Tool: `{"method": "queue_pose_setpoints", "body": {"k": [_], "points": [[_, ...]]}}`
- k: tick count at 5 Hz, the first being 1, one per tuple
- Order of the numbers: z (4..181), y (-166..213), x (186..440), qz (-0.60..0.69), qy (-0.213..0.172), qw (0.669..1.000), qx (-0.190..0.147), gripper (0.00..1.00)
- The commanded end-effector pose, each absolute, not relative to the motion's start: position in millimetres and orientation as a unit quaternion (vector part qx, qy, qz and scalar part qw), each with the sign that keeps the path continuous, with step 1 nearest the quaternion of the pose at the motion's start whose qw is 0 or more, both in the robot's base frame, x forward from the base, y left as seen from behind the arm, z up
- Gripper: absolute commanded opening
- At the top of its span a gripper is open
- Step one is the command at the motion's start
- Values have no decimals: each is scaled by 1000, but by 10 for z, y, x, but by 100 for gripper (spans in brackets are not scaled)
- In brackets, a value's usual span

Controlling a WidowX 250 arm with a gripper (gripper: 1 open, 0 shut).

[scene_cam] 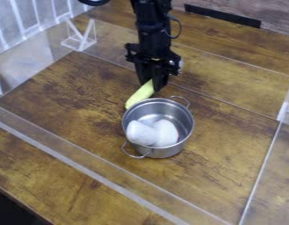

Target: Move the green spoon to the right

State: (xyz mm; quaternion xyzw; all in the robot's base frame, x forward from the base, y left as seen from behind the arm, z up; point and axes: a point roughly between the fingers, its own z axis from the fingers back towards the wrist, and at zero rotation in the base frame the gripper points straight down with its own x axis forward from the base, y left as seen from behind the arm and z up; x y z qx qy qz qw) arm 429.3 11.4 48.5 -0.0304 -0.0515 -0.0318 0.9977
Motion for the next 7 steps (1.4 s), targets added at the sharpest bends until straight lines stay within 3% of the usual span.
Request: {"method": "queue_pose_setpoints", "body": {"k": [1,3,4,7], "points": [[730,64,4443,-13,-88,996,-25,0],[755,167,4665,-49,-79,995,-33,0],[990,60,4641,-59,-85,994,-34,0],[1158,-228,4536,-8,-103,994,-33,0]]}}
